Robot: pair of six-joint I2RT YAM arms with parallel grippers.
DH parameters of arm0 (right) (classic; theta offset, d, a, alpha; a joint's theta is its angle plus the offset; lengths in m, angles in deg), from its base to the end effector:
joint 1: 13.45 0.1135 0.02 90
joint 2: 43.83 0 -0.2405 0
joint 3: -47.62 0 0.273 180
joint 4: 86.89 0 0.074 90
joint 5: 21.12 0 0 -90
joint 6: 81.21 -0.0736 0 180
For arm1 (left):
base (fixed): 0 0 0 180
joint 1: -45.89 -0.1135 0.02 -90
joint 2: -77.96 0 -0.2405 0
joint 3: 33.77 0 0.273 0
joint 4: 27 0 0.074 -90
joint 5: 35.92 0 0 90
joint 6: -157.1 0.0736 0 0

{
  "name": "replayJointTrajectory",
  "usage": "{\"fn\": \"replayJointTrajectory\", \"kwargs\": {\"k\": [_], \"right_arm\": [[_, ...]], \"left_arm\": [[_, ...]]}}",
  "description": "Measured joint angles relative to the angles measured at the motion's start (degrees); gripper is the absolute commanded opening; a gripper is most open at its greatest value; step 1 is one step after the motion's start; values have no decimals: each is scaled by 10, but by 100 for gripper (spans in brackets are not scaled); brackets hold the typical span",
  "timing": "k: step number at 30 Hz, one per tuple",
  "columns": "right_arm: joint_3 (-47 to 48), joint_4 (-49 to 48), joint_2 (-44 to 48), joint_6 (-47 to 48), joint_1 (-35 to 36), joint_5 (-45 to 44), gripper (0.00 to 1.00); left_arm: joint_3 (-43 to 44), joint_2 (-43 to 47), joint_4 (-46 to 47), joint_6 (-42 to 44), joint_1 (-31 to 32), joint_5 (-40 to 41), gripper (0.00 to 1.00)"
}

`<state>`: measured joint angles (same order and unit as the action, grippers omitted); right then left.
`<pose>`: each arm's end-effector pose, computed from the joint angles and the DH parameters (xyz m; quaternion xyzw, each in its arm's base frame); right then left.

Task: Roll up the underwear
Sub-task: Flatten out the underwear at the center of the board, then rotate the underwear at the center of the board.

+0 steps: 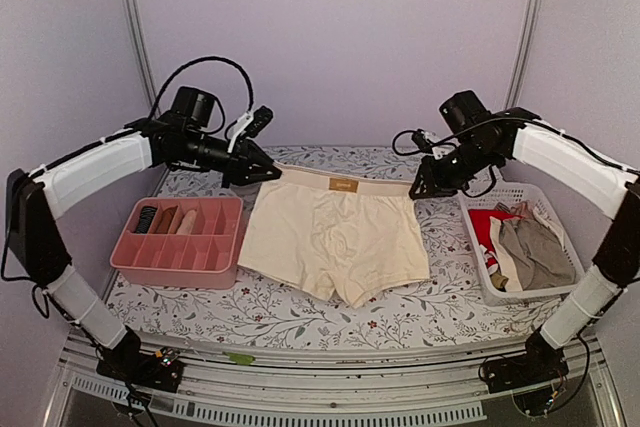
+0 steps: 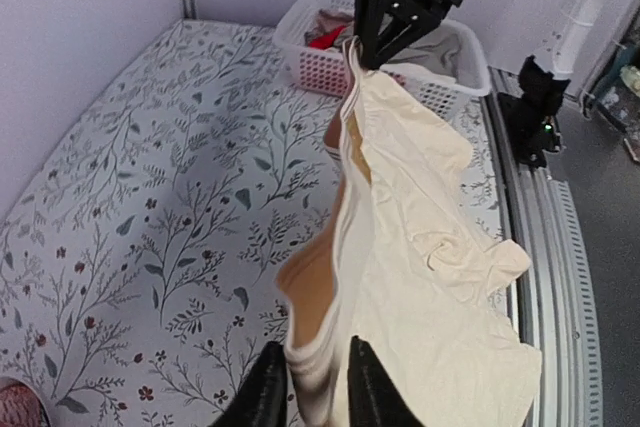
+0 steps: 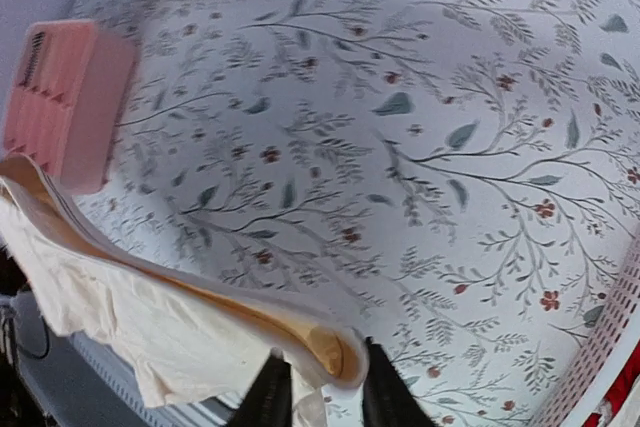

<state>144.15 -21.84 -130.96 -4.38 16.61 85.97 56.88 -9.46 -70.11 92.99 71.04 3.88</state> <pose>0.2997 0.1984 0.2791 -0.1822 0.9281 0.2395 0.2192 0.3151 -0.2104 0.2915 0.5156 0.6629 -0.3818 0.3860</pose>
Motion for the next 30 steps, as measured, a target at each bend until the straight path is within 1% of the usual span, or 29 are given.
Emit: {"fn": "replayJointTrajectory", "kwargs": {"k": [1,3,4,5,6,8,10,14,17,20,22,25,28,30], "right_arm": [[15,4,-44,1,-16,-14,51],[57,16,-137,0,-43,-48,64],[79,23,-176,1,-52,-64,70],[94,26,-202,-3,-58,-75,74],[107,30,-224,-2,-64,-87,75],[115,36,-235,-4,-70,-99,72],[116,34,-225,-3,-71,-90,65],[71,-4,-180,0,-69,-19,54],[17,-30,-160,-1,-66,43,47],[-30,-45,-160,-1,-57,89,42],[-53,-48,-160,0,-49,109,41],[-74,-56,-160,2,-41,129,39],[-89,-60,-160,3,-39,136,39],[-97,-63,-160,3,-39,136,39]], "left_arm": [[12,-31,13,-11,0,20,48],[67,-117,19,-40,-1,81,57],[100,-157,18,-50,-2,111,60],[131,-194,17,-58,-5,143,62],[151,-221,16,-63,-7,174,62],[158,-236,8,-66,-14,219,62],[146,-226,6,-59,-16,243,61],[75,-162,1,-23,-7,262,57],[25,-122,-15,12,33,263,53],[-9,-116,-23,35,94,259,47],[-25,-127,-32,44,135,255,44],[-28,-162,-39,45,183,253,43],[-19,-208,-42,40,200,262,42],[-8,-242,-42,33,203,276,39]]}}
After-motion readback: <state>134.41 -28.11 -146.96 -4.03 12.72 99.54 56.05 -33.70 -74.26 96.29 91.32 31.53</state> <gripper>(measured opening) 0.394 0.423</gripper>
